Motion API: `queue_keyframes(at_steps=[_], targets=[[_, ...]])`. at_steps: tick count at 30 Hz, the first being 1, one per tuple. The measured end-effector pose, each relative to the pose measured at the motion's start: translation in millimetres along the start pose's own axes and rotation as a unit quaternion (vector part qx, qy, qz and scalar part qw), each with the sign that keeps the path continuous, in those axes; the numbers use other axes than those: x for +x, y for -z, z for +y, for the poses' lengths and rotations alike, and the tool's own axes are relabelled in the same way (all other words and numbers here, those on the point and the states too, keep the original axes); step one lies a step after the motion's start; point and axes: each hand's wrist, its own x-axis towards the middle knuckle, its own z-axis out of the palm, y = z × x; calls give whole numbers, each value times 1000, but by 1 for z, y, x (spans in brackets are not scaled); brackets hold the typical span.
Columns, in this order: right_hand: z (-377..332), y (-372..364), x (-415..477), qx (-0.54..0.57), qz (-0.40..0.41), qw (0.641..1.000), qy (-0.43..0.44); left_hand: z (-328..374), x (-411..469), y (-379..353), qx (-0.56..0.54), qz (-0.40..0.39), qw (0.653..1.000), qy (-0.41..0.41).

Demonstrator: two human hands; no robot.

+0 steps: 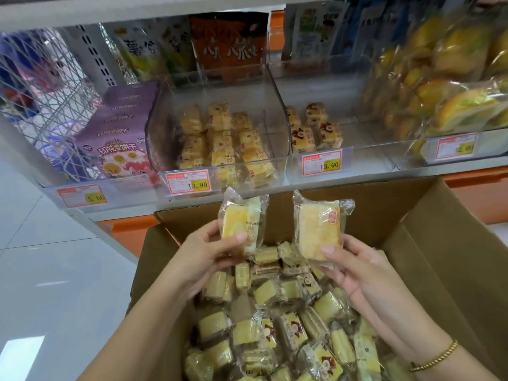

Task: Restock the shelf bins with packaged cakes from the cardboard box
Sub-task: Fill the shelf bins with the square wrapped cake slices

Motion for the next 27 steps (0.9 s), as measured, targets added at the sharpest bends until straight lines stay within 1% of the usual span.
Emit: queue_keyframes(at_steps=[3,7,9,11,13,18,23,27], targets=[[-3,-3,1,17,-3,1000,0,6,-6,2,42,18,999,-4],[-6,-5,2,33,-11,999,-1,19,-12,7,109,49,991,-56],[-8,-6,3,36,-11,999,-5,27,-14,9,62,42,995,-69],[-10,-8,4,44,-14,999,-9,33,-14,10,-5,21,998,-62],[-11,-9,5,53,-24,998,-10,37,-15,9,-49,8,997,-54],[-19,-17,8,74,-42,996,-15,44,-15,4,-137,15,989,-51],[-34,-32,19,81,-59,995,-20,60,-10,9,-156,25,985,-70],[-62,-53,38,28,-62,998,-13,75,-2,18,-179,42,978,-96]])
